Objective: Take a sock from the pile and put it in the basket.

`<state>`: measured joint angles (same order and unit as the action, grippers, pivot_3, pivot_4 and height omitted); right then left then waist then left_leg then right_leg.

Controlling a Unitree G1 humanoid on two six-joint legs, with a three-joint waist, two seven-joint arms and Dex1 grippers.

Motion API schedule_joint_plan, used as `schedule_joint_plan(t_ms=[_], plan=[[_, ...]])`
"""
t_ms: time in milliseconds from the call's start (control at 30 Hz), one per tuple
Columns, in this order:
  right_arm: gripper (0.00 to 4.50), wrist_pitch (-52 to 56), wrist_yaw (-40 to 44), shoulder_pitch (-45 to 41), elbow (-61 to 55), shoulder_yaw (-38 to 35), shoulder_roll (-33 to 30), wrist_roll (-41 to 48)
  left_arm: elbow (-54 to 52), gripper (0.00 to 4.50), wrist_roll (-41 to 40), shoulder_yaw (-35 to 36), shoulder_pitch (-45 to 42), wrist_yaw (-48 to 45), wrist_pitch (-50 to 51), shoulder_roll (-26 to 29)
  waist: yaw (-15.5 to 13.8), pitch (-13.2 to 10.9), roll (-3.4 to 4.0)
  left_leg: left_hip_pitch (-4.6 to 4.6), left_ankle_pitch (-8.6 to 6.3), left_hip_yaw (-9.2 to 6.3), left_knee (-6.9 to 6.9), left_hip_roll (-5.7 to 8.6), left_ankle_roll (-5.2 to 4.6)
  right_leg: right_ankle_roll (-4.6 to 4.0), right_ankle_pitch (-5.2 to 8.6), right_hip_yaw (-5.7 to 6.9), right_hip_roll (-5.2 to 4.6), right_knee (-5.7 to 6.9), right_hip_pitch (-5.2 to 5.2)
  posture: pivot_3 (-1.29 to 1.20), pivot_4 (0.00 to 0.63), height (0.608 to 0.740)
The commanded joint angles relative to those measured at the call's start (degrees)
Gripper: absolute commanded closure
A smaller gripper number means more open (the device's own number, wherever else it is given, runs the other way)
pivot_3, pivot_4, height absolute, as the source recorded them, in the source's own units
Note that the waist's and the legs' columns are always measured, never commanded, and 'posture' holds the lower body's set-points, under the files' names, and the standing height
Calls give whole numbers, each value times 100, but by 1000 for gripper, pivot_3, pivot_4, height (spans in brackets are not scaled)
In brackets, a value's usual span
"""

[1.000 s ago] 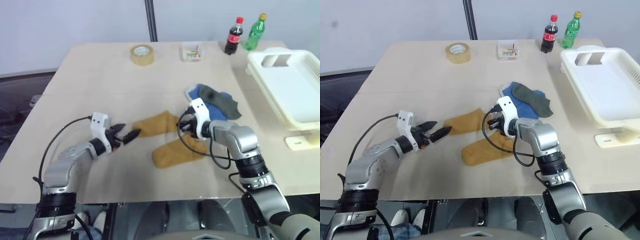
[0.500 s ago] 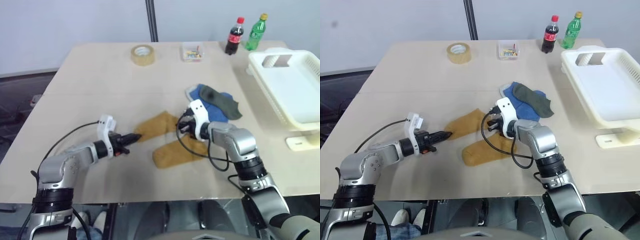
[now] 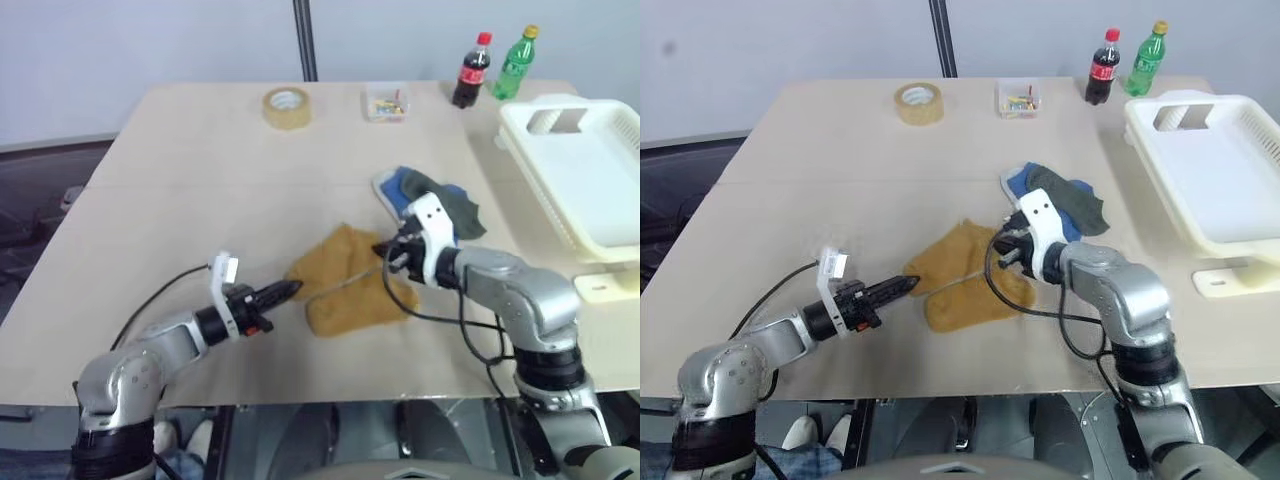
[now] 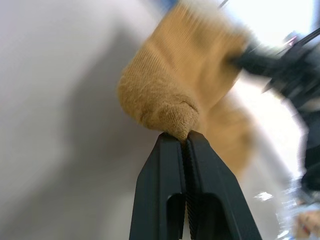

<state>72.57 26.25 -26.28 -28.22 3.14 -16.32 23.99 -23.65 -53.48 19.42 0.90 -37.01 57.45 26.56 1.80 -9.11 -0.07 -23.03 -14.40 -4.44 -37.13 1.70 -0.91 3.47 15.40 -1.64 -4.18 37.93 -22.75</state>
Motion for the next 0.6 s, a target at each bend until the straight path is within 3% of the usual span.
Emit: schedule_joint_plan(t_ms=[33, 200, 600], plan=[[4500, 1001, 65, 221, -1227, -784, -410, 501, -1140, 4471, -798, 180, 676, 251, 49, -82, 0, 0, 0, 0, 0, 0, 1, 0, -1, 0, 0, -8, -1, -4, 2, 0, 150, 738], [4500, 1920, -33, 374, -1776, -1254, -447, 795, -1426, 4471, -1041, -52, 1270, 786, -31, -194, 0, 0, 1, 17, 0, 0, 0, -7, -1, -3, 2, 1, 12, 3, 16, 0, 150, 738], [4500, 1993, -493, 950, -1857, -1124, -410, 1155, -1109, 4471, -588, -549, 1361, 1176, -462, -227, -81, -2, -3, 15, 0, 5, 0, 1, -2, -1, 3, 12, 33, -1, 17, 0, 150, 738]])
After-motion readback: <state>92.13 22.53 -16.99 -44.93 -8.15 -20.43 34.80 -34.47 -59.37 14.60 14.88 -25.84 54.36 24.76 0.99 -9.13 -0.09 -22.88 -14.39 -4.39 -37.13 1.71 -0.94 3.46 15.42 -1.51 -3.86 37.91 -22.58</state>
